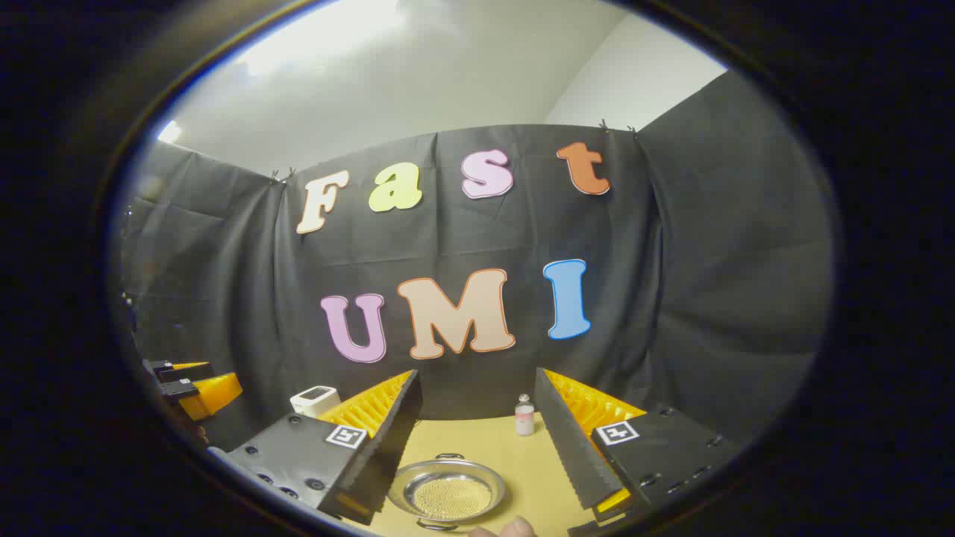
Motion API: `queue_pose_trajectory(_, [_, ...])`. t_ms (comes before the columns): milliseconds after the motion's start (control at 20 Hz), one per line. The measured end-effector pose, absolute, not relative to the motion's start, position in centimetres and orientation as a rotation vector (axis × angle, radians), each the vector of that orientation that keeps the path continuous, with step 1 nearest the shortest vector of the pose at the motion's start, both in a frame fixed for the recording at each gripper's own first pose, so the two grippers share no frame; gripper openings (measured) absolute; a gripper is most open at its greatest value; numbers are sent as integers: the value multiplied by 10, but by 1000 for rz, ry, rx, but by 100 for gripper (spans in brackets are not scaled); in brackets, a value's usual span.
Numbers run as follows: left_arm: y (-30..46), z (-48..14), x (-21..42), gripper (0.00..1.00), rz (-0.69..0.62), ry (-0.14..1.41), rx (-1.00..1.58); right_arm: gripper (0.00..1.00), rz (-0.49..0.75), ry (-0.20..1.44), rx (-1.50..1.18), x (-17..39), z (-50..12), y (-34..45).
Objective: First push the handle of the pot to place it horizontally, then grasp the pot with both hands and set it on the induction cooktop.
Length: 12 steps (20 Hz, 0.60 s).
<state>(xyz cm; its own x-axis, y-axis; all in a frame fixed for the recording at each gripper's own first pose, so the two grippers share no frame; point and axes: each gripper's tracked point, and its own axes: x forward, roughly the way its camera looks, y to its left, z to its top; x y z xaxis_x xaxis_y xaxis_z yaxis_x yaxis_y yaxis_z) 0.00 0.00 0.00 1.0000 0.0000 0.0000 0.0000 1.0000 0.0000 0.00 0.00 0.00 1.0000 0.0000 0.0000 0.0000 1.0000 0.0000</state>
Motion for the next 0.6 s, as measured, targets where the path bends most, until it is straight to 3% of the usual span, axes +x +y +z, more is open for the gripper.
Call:
queue_pose_trajectory(150, [-3,0,1,87,11,2,-4,91,-5,3,4,0,1,-7])
queue_pose_trajectory(200, [-5,-1,0,88,11,5,-5,95,-5,3,4,-1,2,-8])
queue_pose_trajectory(250, [-6,-1,0,86,10,6,-6,91,-4,3,1,-1,2,-8])
queue_pose_trajectory(400, [-4,-3,0,88,20,15,-7,95,1,7,-5,0,1,-7])
queue_pose_trajectory(450, [-3,-2,0,88,26,14,-13,91,1,9,-3,-1,0,-7])
queue_pose_trajectory(550, [-1,-4,-1,86,34,21,-22,95,7,13,1,-3,-1,-3])
queue_pose_trajectory(600, [0,-5,-2,87,38,22,-25,91,6,14,-2,-3,1,-2])
